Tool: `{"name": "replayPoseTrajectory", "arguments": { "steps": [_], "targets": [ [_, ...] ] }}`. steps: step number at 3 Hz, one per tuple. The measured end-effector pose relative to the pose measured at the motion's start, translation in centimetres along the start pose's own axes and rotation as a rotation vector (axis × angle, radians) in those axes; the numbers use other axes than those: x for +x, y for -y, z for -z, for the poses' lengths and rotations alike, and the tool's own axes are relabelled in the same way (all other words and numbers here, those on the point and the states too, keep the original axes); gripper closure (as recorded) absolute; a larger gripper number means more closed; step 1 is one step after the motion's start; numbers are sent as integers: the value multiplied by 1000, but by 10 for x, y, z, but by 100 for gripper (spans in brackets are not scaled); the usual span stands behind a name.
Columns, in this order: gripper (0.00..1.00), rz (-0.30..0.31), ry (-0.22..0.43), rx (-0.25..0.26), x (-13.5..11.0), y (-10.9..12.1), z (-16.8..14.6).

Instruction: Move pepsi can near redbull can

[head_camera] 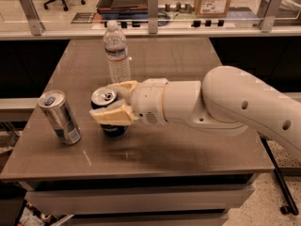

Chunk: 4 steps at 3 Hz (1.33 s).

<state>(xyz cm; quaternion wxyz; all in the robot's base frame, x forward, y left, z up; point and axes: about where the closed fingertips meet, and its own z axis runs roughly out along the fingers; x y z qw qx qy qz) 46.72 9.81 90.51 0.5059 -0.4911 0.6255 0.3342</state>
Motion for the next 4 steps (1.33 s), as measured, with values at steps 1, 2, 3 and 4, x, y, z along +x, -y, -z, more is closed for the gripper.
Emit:
{"name": "replayPoseTrajectory", "arguments": {
  "steps": [1, 2, 3, 4],
  "targets": [
    [36, 3, -1, -3, -1, -2, -1],
    [13, 7, -1, -6, -3, -3, -2],
    [0, 10, -2, -8, -4, -5, -4],
    [0, 10, -2, -8, -4, -5, -4]
  ]
}}
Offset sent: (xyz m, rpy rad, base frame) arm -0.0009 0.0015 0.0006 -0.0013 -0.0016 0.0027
